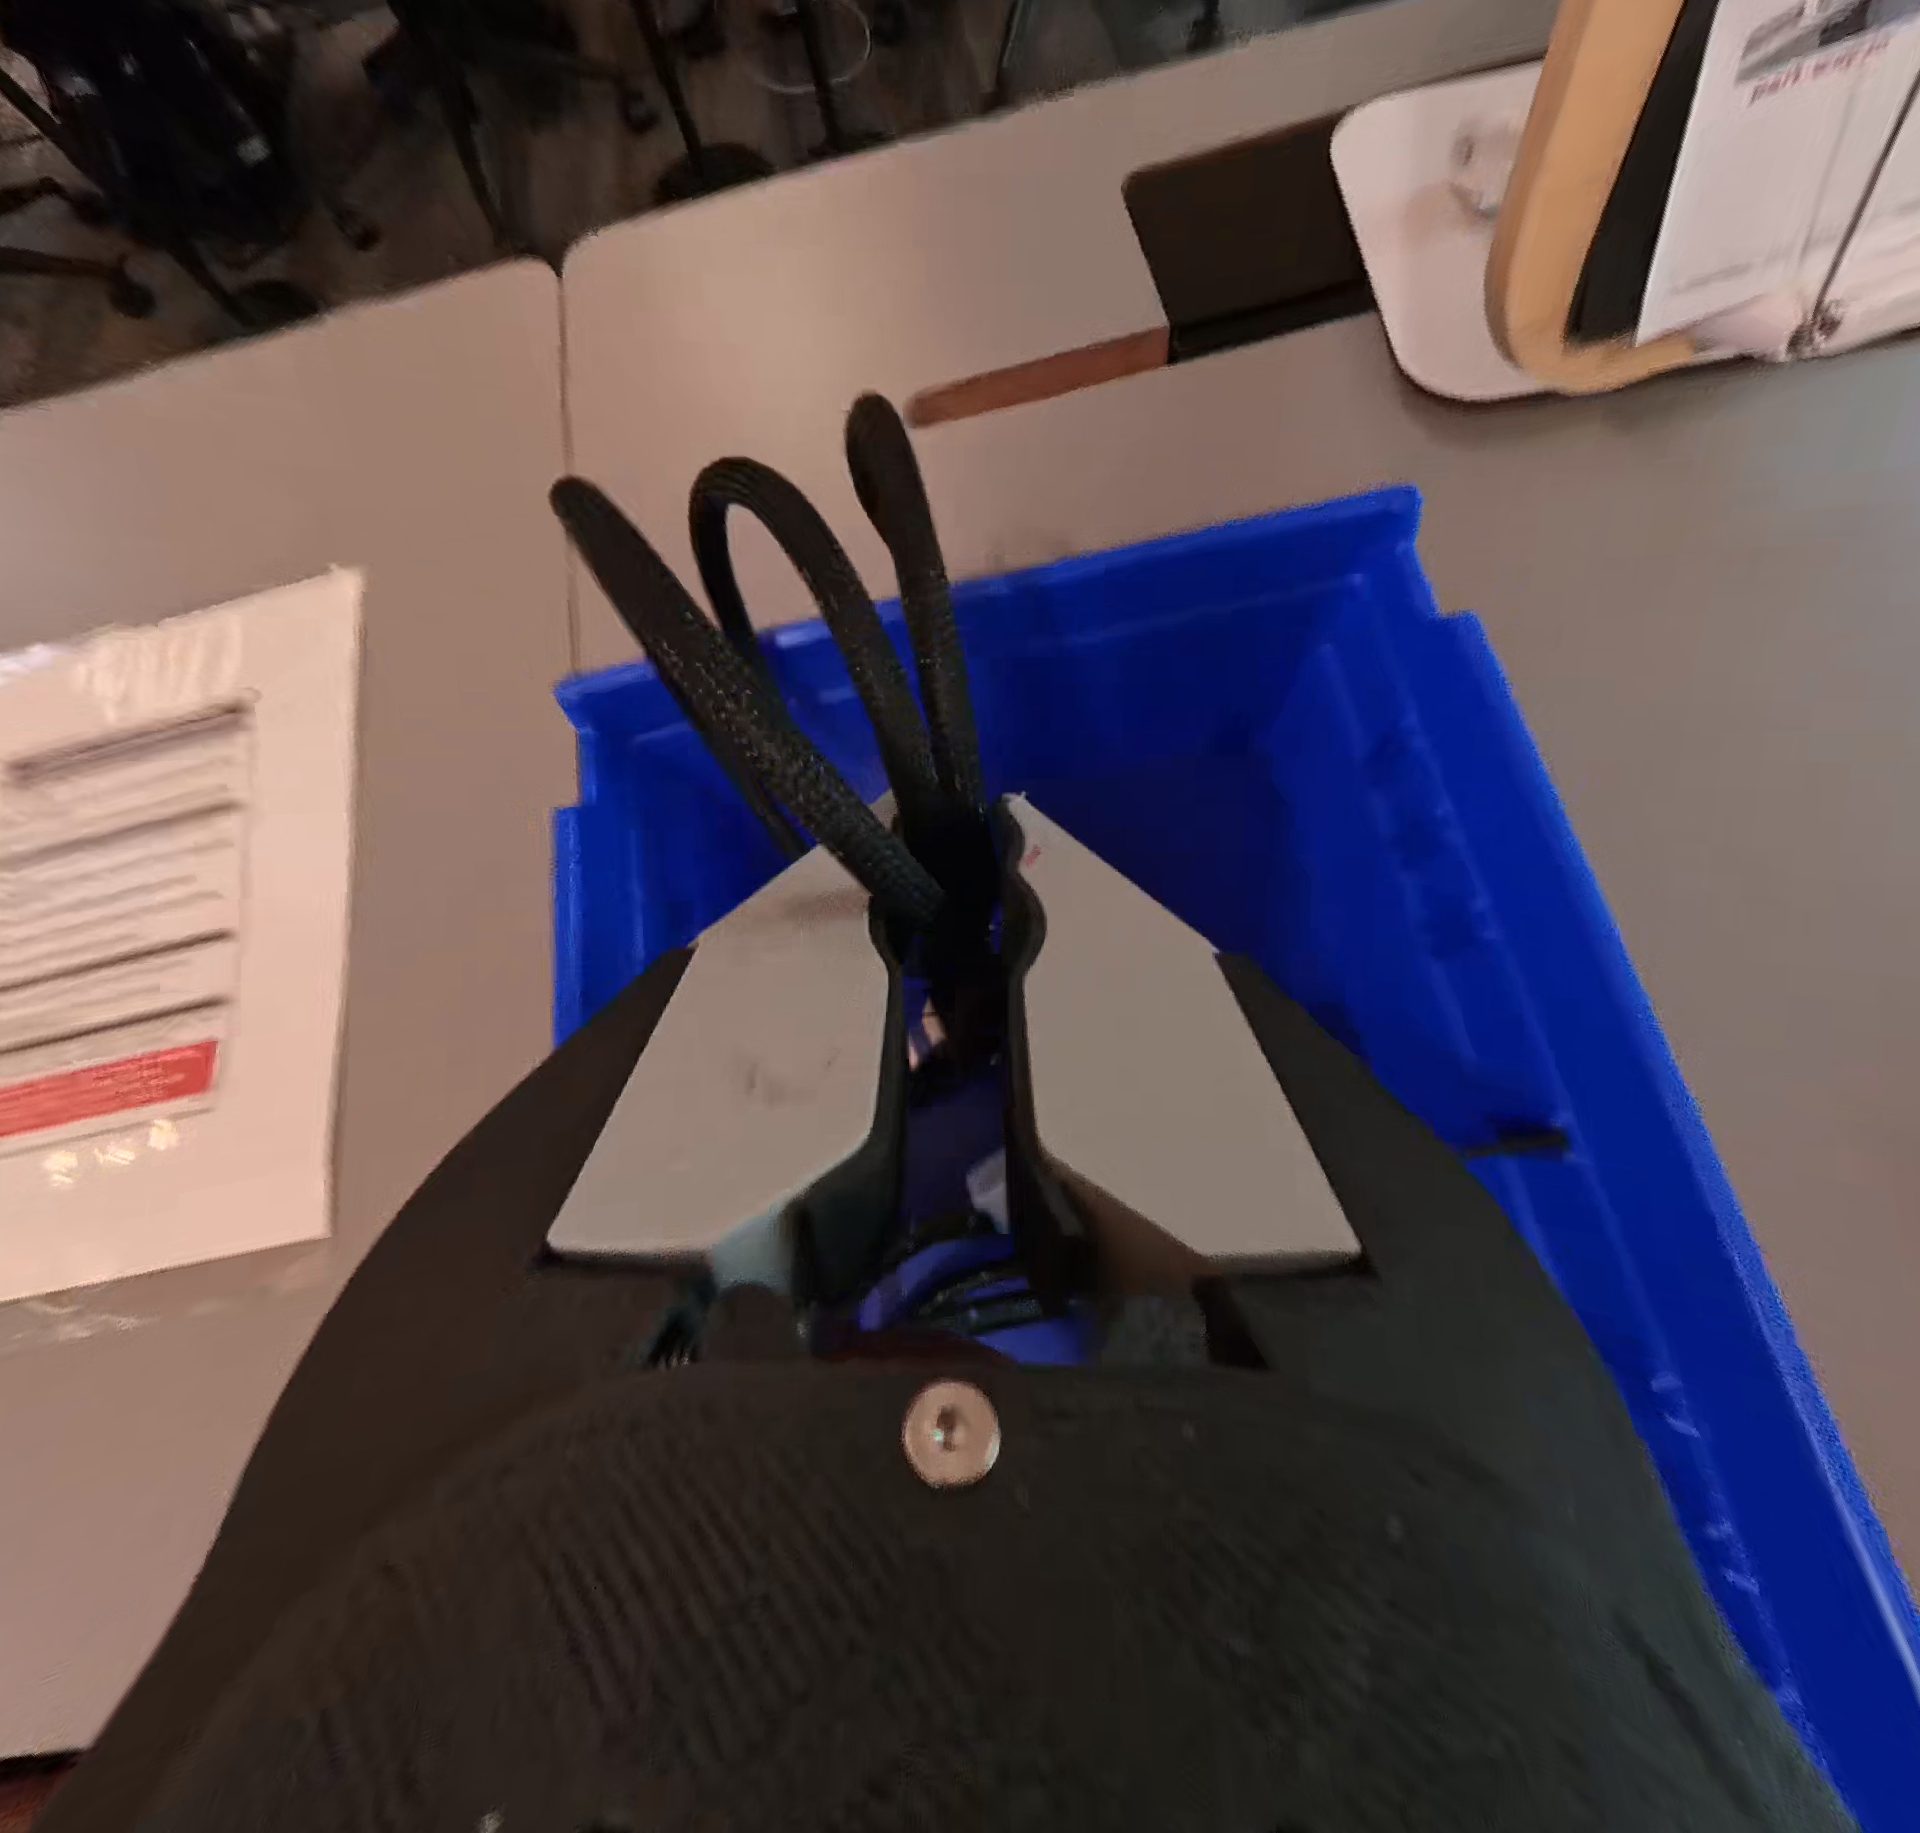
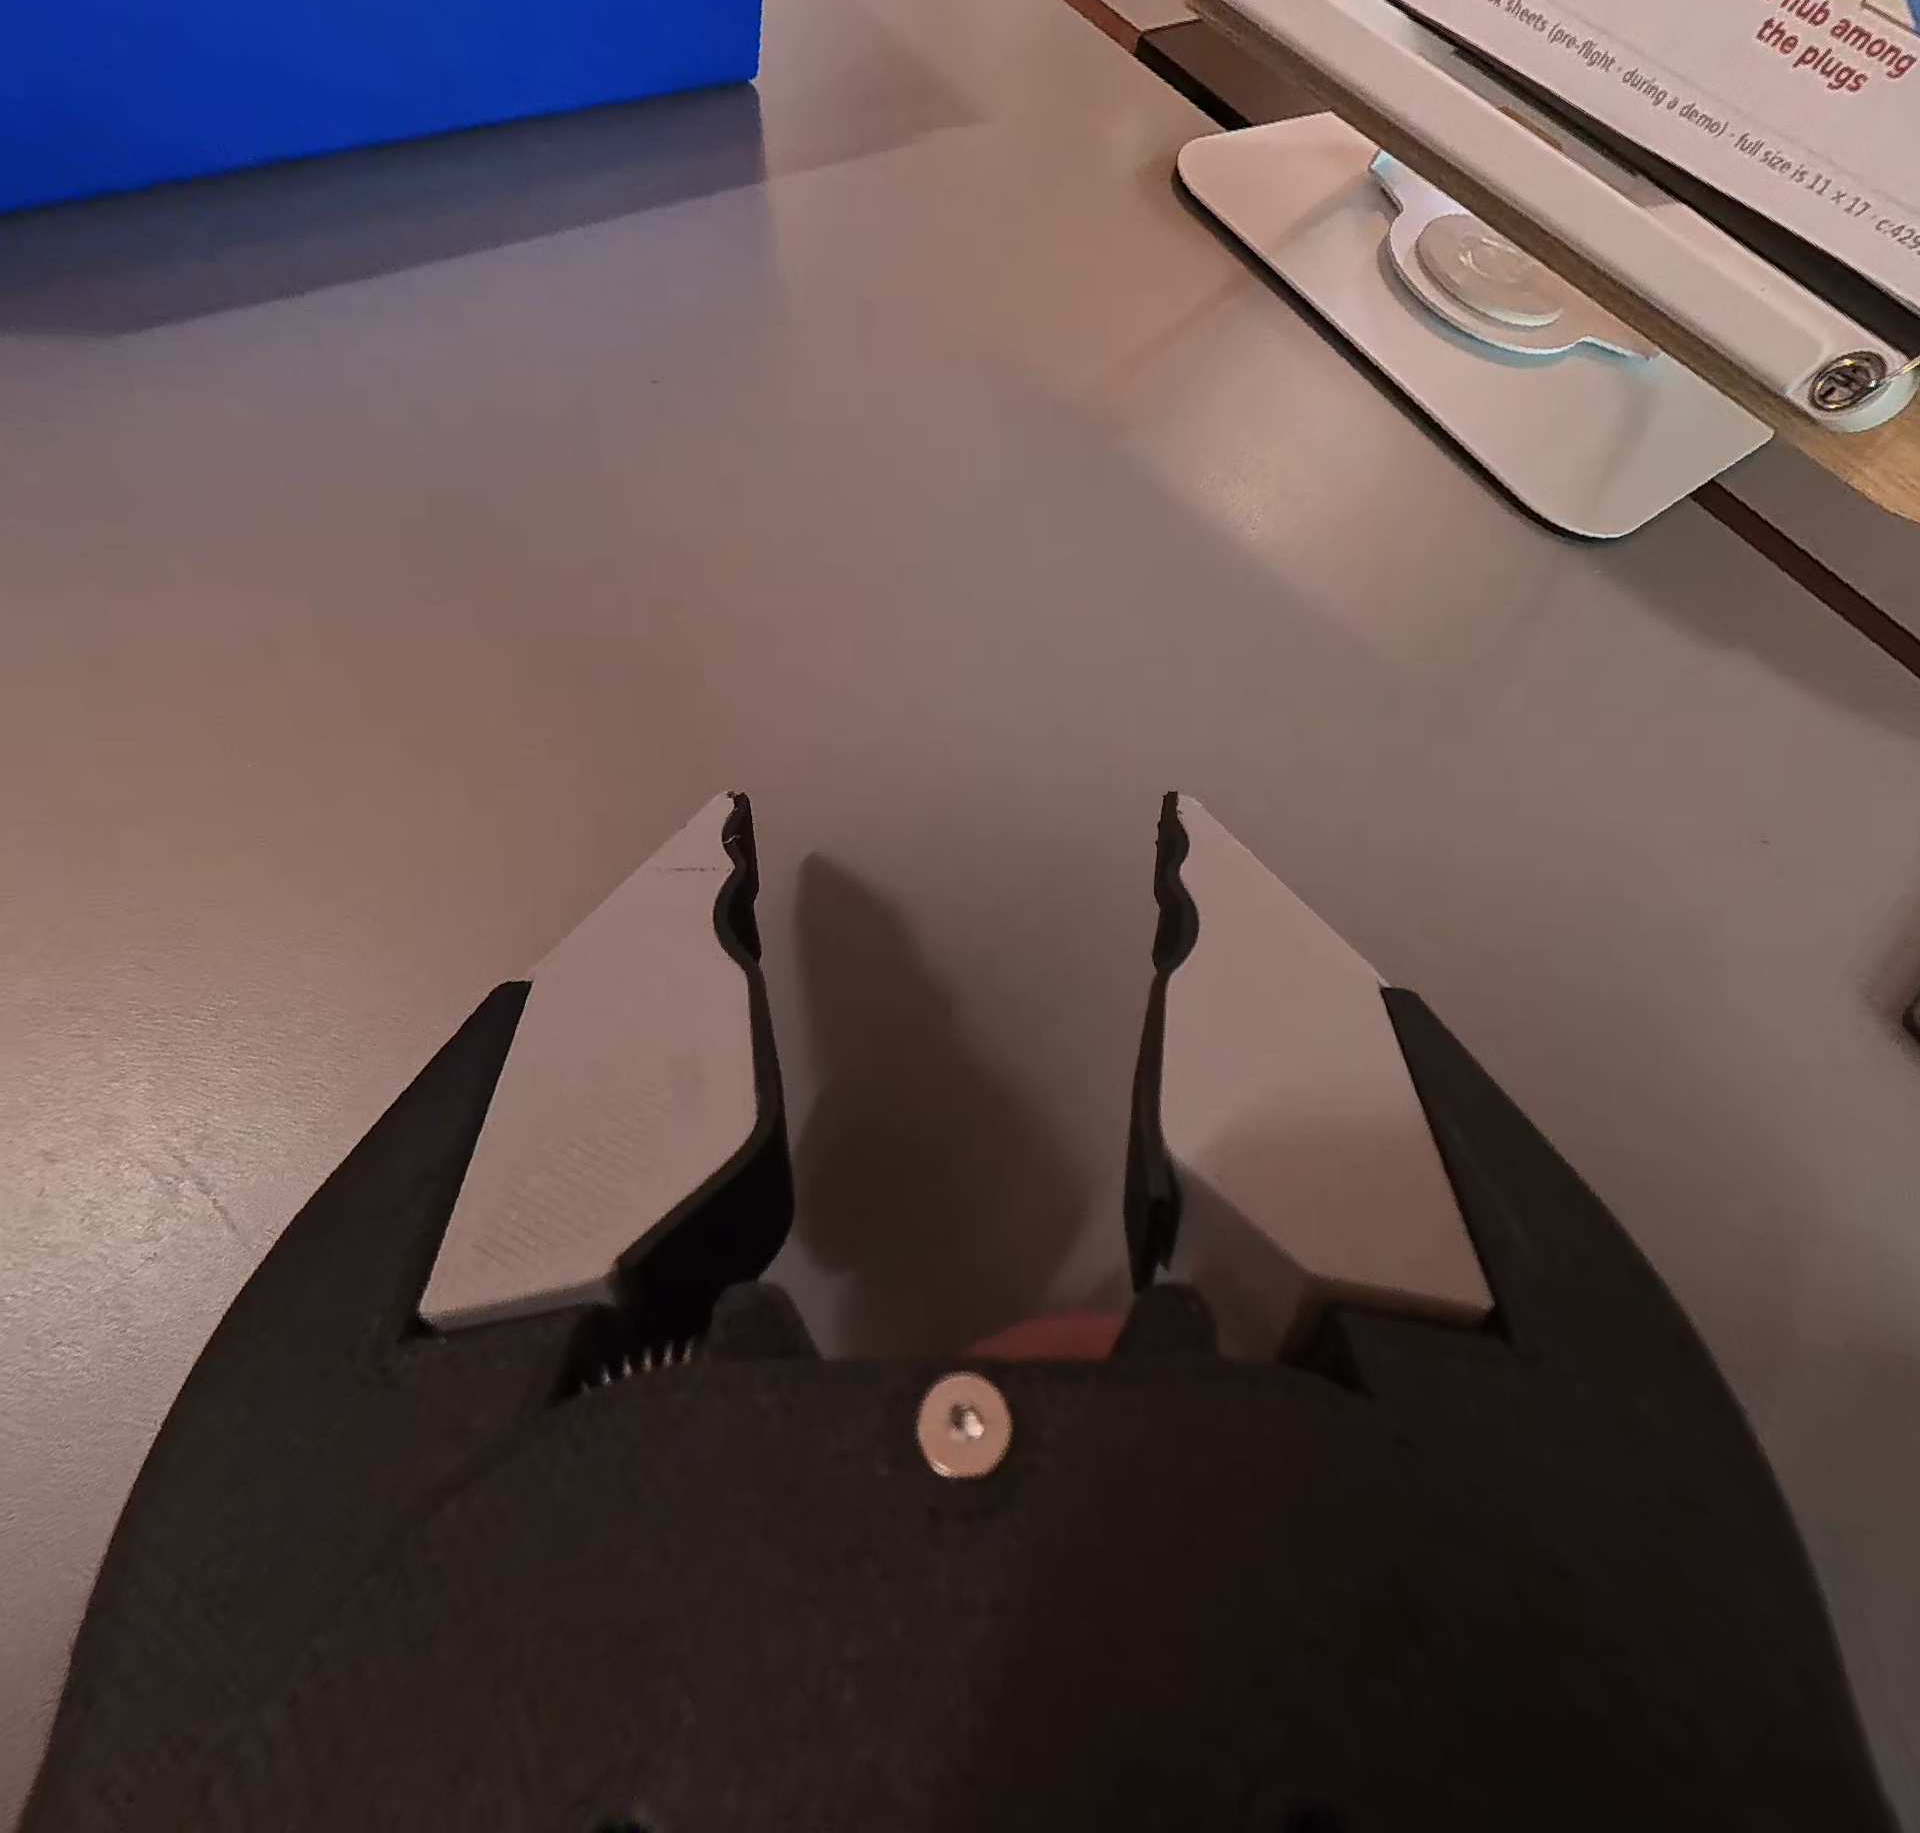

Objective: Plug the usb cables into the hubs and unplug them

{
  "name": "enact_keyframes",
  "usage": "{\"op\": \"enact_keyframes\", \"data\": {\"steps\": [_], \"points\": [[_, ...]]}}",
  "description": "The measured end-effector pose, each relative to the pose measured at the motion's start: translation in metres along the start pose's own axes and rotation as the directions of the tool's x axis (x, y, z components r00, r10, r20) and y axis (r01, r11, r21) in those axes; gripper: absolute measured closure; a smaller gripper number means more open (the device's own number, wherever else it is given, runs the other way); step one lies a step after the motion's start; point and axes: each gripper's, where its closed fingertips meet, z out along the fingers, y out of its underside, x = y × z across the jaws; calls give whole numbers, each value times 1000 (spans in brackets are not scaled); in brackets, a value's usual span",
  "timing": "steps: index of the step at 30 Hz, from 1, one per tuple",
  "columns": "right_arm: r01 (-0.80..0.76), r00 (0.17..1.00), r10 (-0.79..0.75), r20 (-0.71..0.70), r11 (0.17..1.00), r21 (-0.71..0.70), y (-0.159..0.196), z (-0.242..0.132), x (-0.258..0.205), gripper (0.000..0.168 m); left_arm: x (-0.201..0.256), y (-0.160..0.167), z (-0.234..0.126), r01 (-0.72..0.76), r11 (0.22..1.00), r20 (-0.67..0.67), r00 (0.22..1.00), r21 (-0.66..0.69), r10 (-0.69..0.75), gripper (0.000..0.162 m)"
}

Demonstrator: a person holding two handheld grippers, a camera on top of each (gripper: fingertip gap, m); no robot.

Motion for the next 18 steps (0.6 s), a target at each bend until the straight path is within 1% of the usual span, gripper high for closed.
{"op": "enact_keyframes", "data": {"steps": [2, 4, 9, 11, 13, 18], "points": [[-3, 1000, 3, 0, 1000, 2, 0, 0, 1, 94, -7, -23, -13, -58, 995, 71, 996, 80, 52, 153], [-2, 1000, 2, -1, 1000, 1, 0, 0, 1, 95, -10, -50, -34, -111, 981, 123, 988, 156, 92, 153], [14, 1000, -14, -15, 1000, -2, 0, 0, 2, 95, 10, -110, -94, -166, 934, 104, 985, 317, 140, 155], [12, 1000, -12, -20, 1000, 3, -1, -1, 3, 95, 31, -127, -117, -176, 908, 64, 984, 380, 164, 156], [5, 1000, -5, -23, 1000, 18, -4, -3, 5, 95, 63, -136, -137, -181, 882, -7, 979, 435, 204, 156], [-11, 1000, 14, -25, 995, 95, -18, -15, 10, 93, 155, -137, -172, -242, 823, -158, 916, 514, 368, 158]]}}
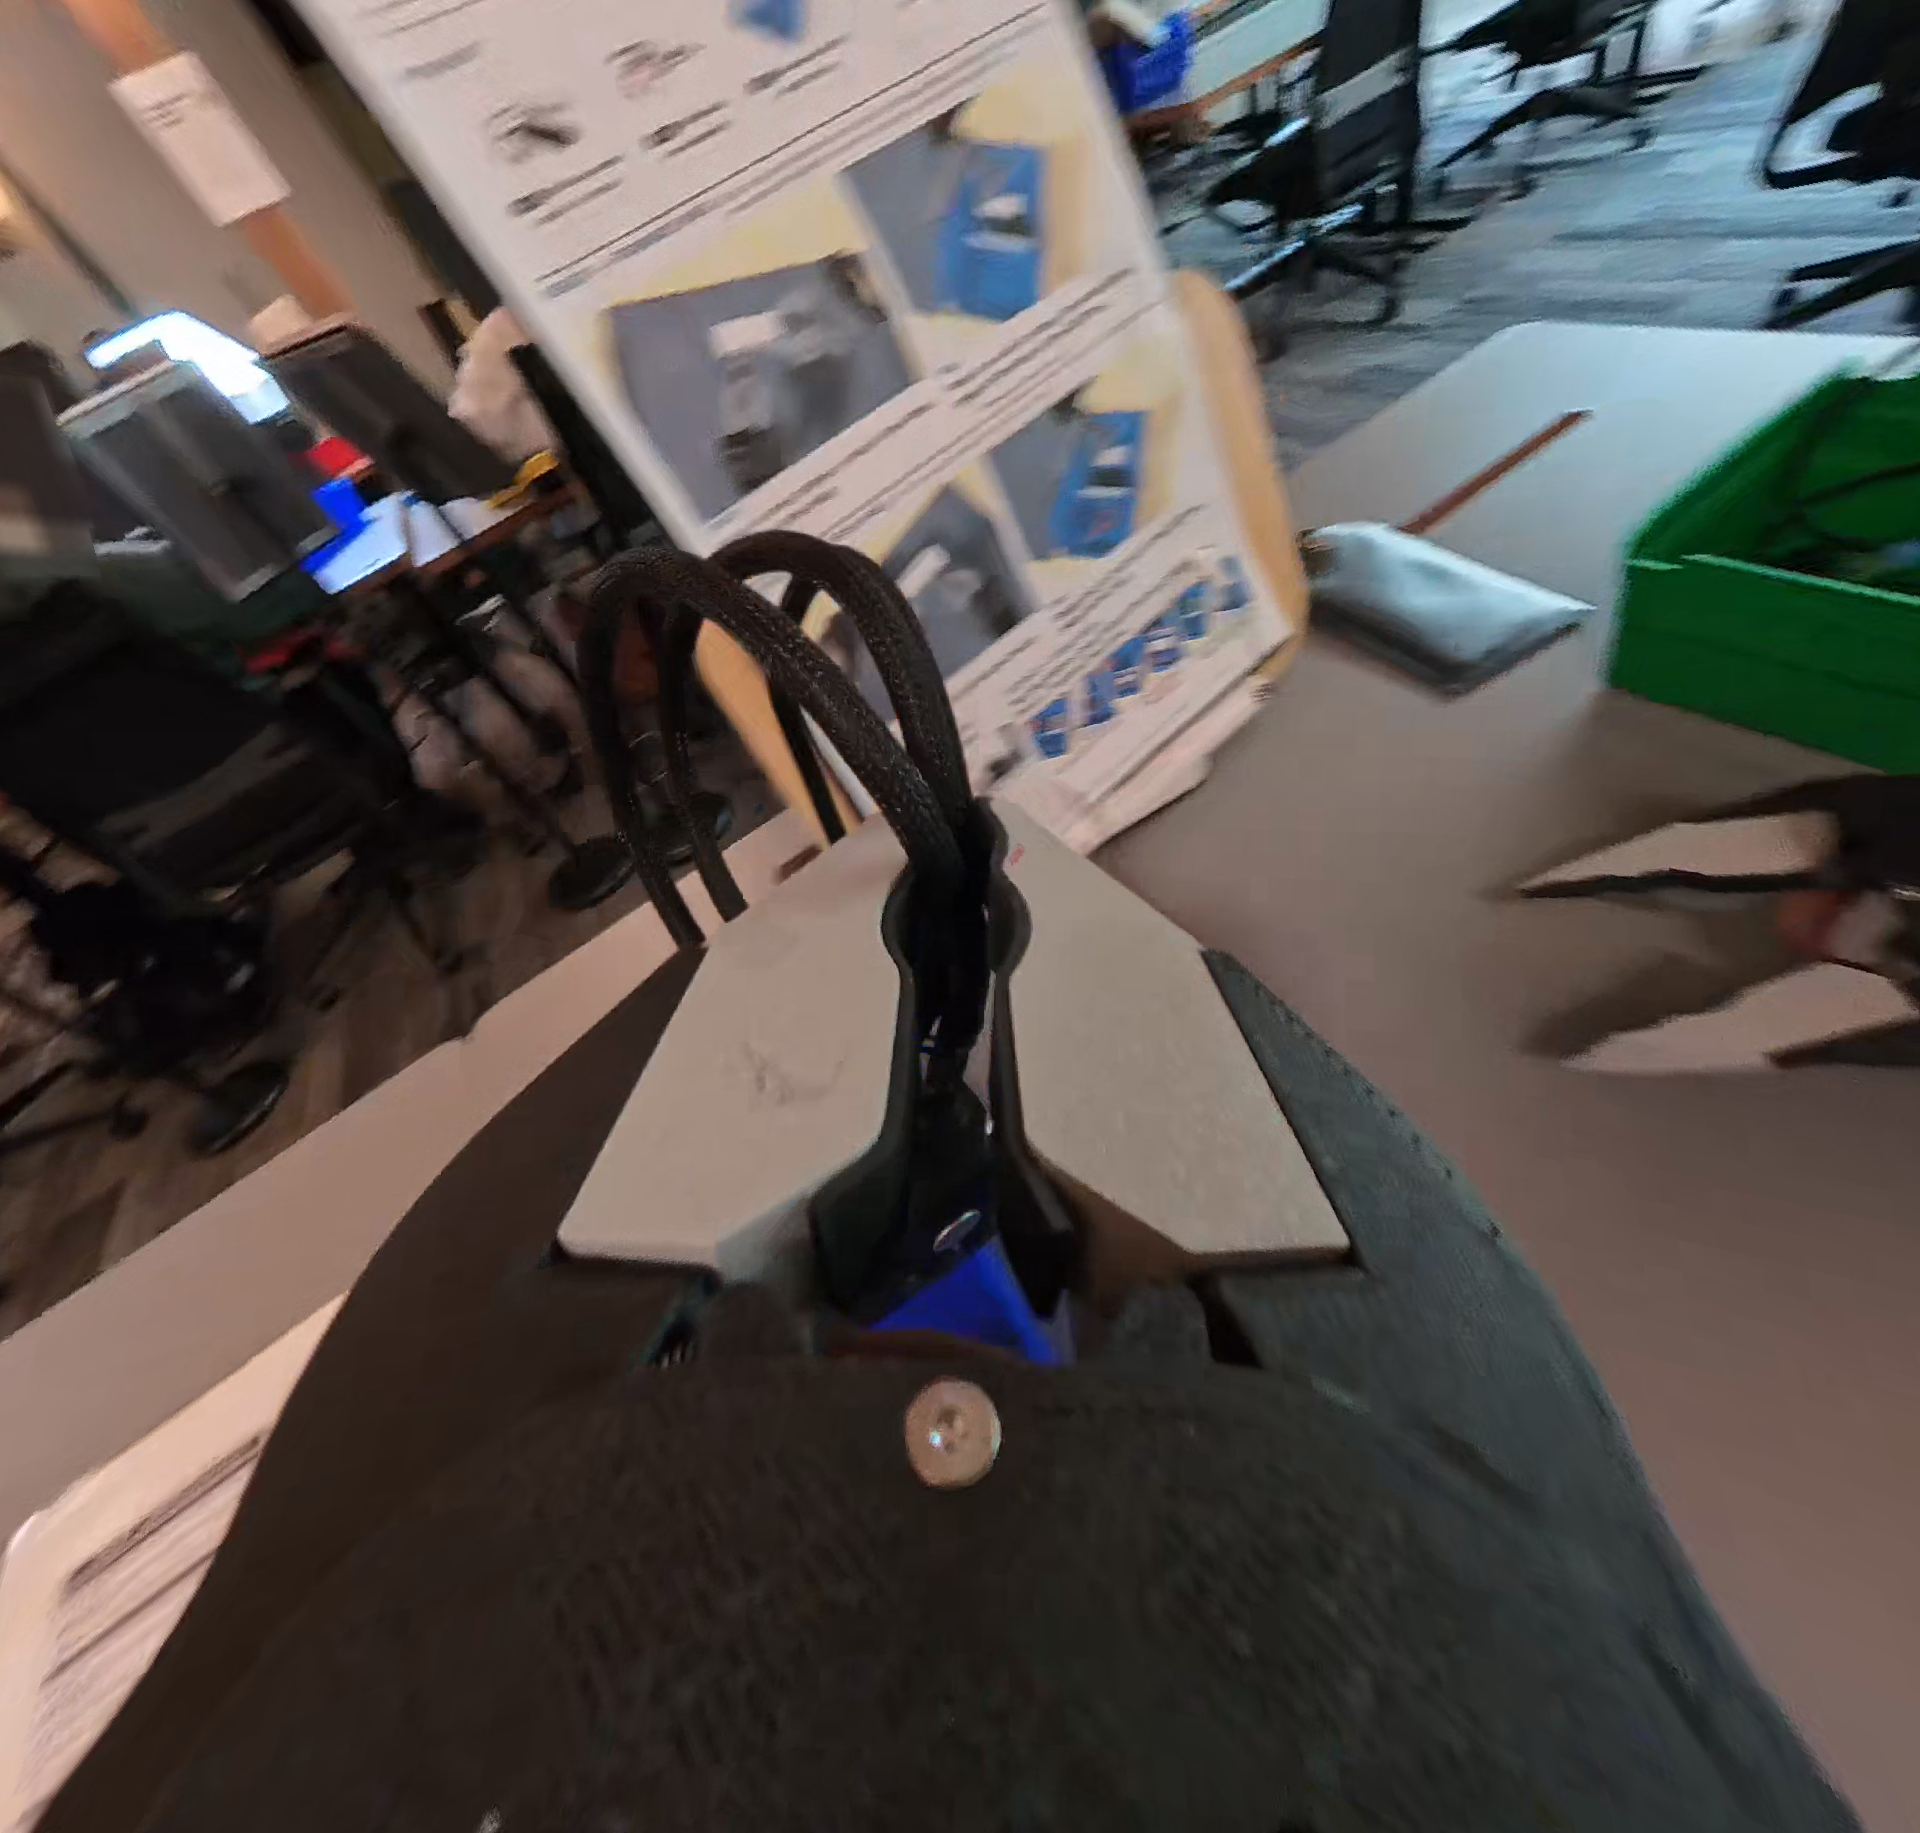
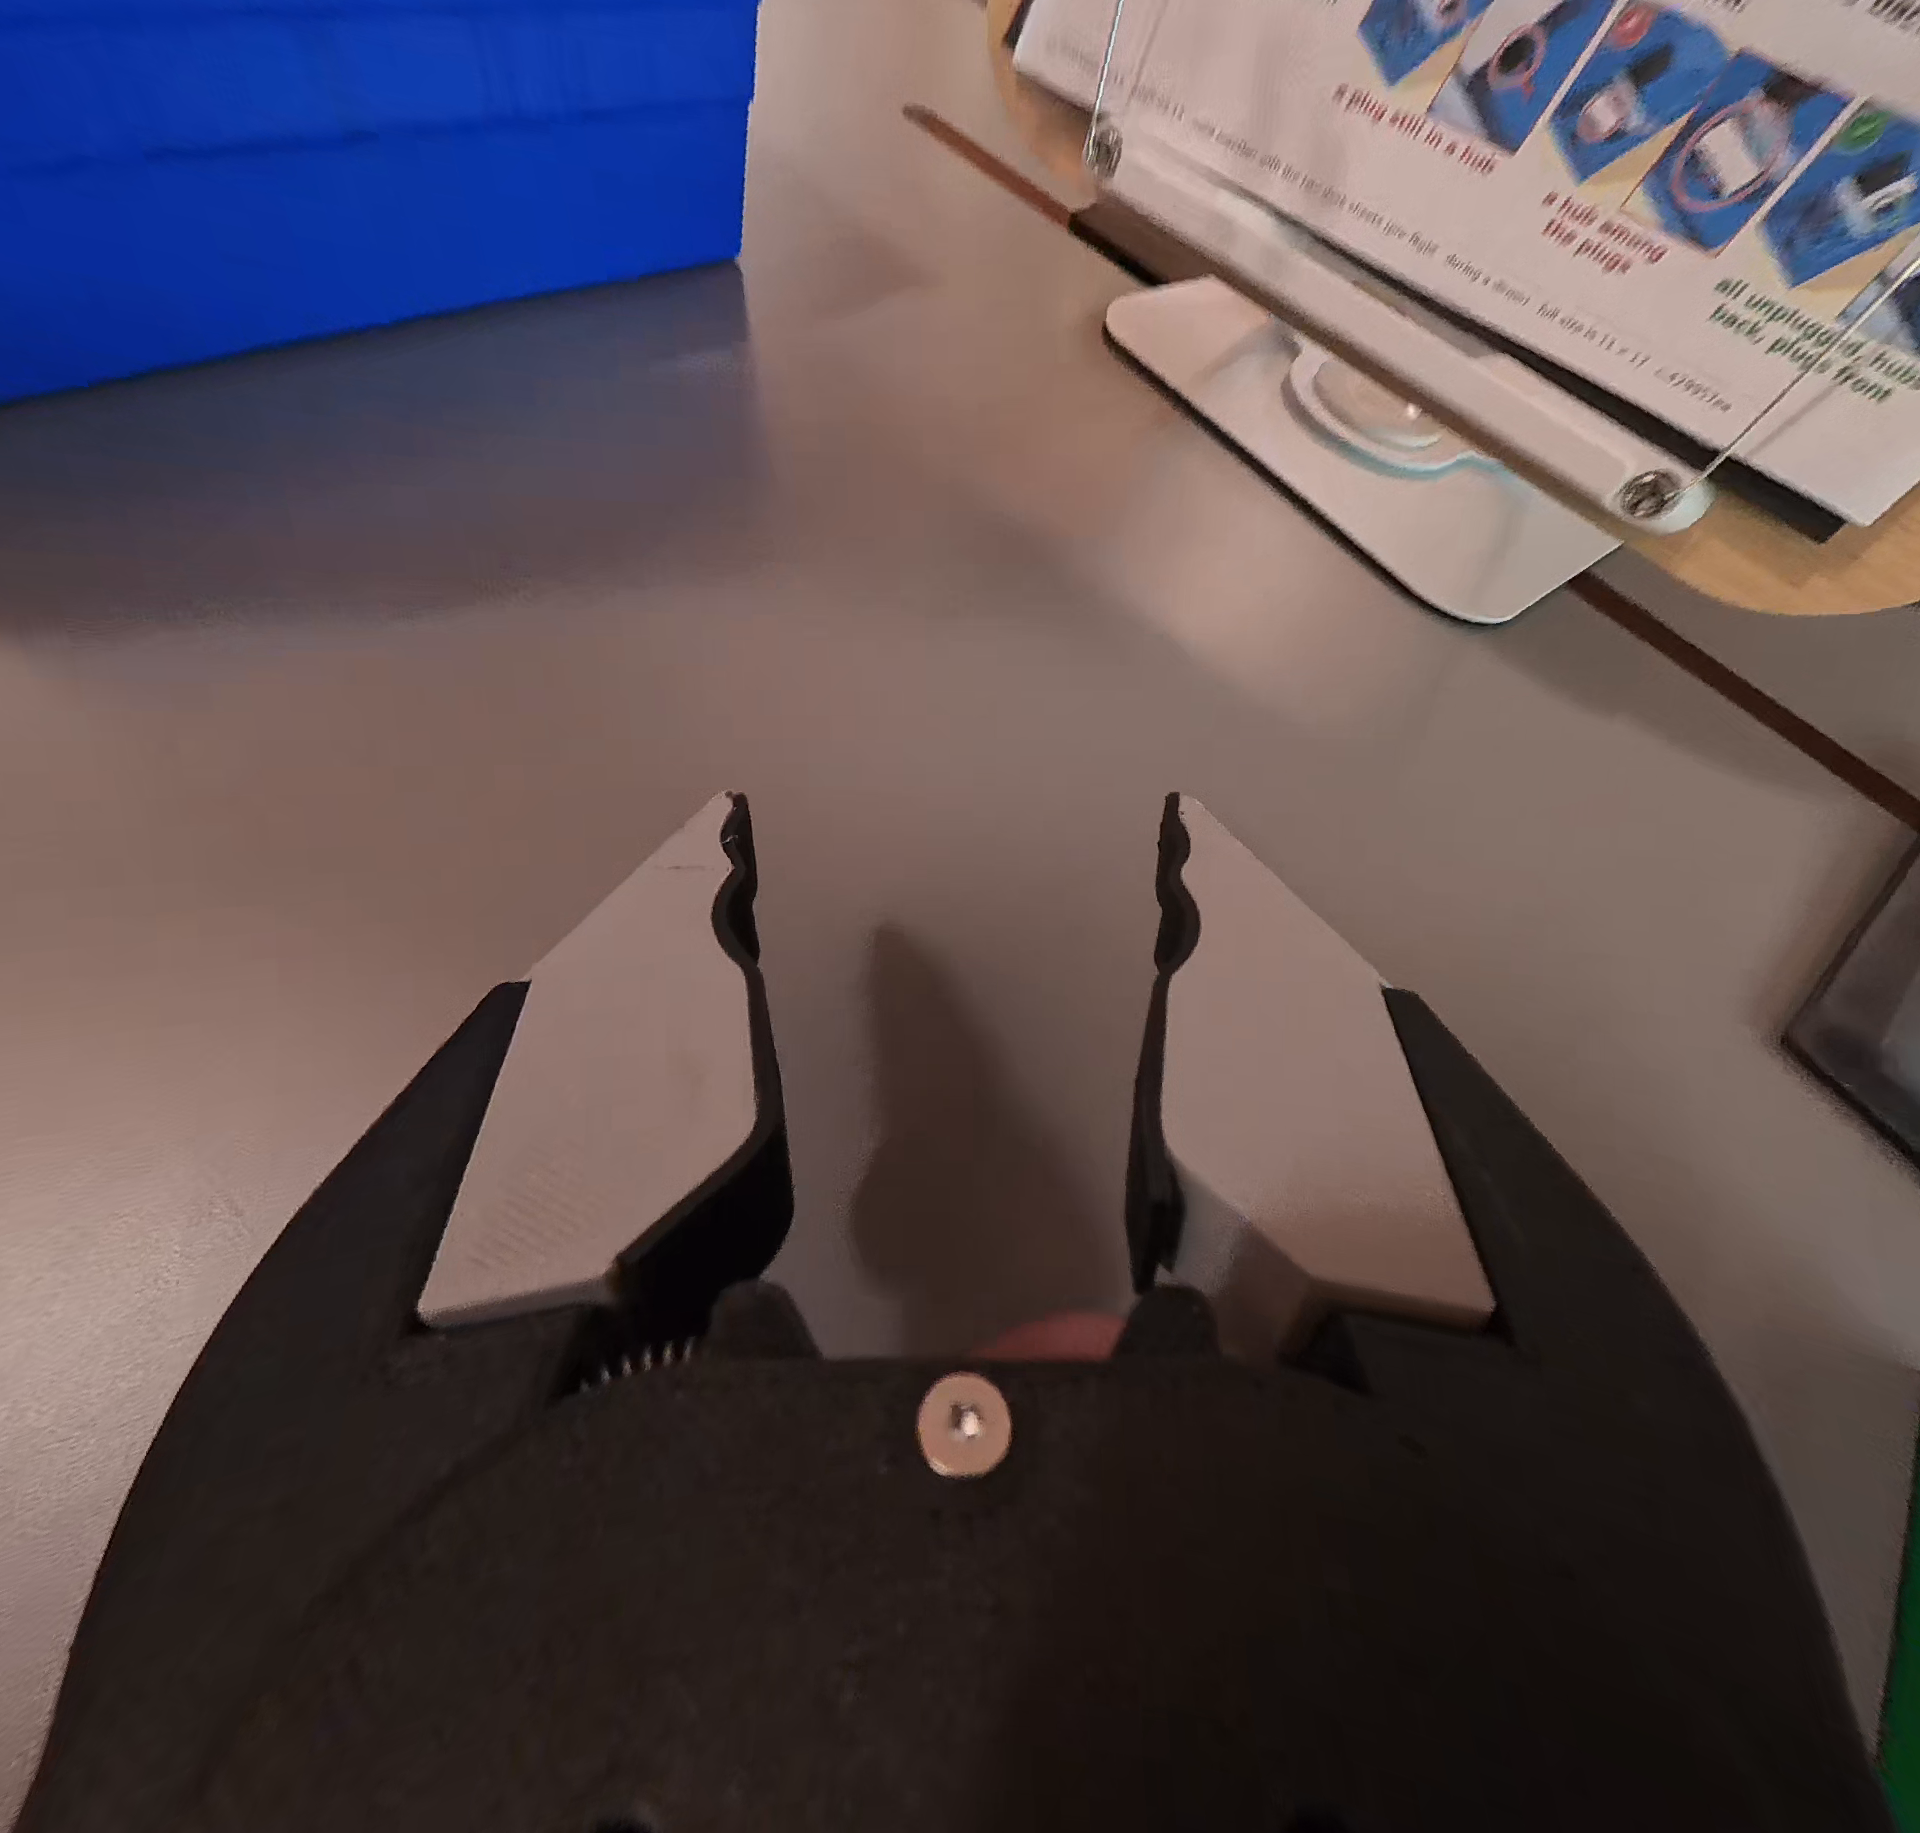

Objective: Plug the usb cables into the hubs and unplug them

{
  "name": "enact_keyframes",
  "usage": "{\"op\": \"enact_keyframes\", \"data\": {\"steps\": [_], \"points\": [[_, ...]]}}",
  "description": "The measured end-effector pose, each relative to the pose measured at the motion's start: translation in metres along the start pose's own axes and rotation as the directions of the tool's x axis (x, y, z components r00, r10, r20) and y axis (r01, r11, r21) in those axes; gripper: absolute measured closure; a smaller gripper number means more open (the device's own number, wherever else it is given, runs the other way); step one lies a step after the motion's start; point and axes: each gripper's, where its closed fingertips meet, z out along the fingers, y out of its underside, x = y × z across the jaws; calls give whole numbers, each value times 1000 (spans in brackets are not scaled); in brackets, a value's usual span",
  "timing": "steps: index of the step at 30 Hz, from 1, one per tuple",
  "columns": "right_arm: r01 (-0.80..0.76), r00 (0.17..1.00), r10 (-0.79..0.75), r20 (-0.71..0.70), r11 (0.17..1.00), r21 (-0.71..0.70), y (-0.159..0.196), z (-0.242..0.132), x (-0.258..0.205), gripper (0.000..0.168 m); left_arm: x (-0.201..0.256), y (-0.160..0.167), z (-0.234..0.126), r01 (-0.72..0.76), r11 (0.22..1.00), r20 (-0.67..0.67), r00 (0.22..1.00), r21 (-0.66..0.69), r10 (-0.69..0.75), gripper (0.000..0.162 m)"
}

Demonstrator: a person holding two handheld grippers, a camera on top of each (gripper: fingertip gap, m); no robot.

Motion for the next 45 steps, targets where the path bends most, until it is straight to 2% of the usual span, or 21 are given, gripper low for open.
{"op": "enact_keyframes", "data": {"steps": [3, 6, 9, 13, 15, 18, 21, 22, 25, 28, 31, 35, 38, 41, 45], "points": [[-20, 1000, 21, -9, 997, 79, -16, -12, 6, 93, 58, -11, 5, -9, 999, -142, 990, 37, 14, 158], [-55, 998, 61, -35, 985, 164, -29, -26, 18, 94, 115, 2, 16, 9, 1000, -292, 956, -2, -9, 158], [-93, 993, 109, -52, 966, 242, -40, -40, 30, 94, 159, 36, 30, -1, 994, -407, 912, -105, -42, 158], [-114, 986, 143, -84, 951, 289, -44, -50, 42, 96, 203, 96, 41, -36, 947, -554, 818, -318, -155, 158], [-119, 985, 149, -88, 952, 282, -43, -49, 43, 96, 212, 122, 51, -53, 916, -566, 800, -397, -199, 157], [-108, 986, 138, -97, 958, 267, -42, -47, 42, 97, 206, 134, 81, 7, 906, -517, 820, -422, -247, 156], [-82, 985, 116, -127, 967, 242, -38, -44, 44, 98, 195, 153, 115, 6, 899, -431, 876, -438, -216, 149], [-76, 985, 110, -136, 969, 234, -37, -43, 45, 98, 194, 165, 125, -10, 889, -401, 895, -458, -196, 143], [-82, 983, 113, -146, 976, 203, -31, -40, 47, 98, 206, 186, 135, -10, 869, -373, 905, -494, -202, 111], [-112, 982, 135, -134, 980, 167, -23, -35, 49, 98, 200, 174, 131, -15, 919, -313, 942, -394, -119, 92], [-128, 978, 148, -149, 982, 139, -17, -33, 55, 97, 189, 142, 114, -11, 974, -239, 970, -225, -45, 87], [-163, 969, 187, -162, 975, 150, -15, -37, 65, 98, 171, 110, 96, -18, 999, -139, 990, -48, 11, 87], [-178, 962, 206, -182, 972, 154, -13, -39, 72, 98, 170, 98, 87, 50, 998, -164, 985, 27, -44, 87], [-186, 952, 218, -214, 970, 158, -10, -41, 80, 98, 173, 93, 83, 105, 988, -206, 975, 112, -80, 95], [-197, 939, 237, -247, 965, 175, -8, -46, 88, 98, 171, 100, 83, 139, 976, -191, 976, 171, -105, 96]]}}
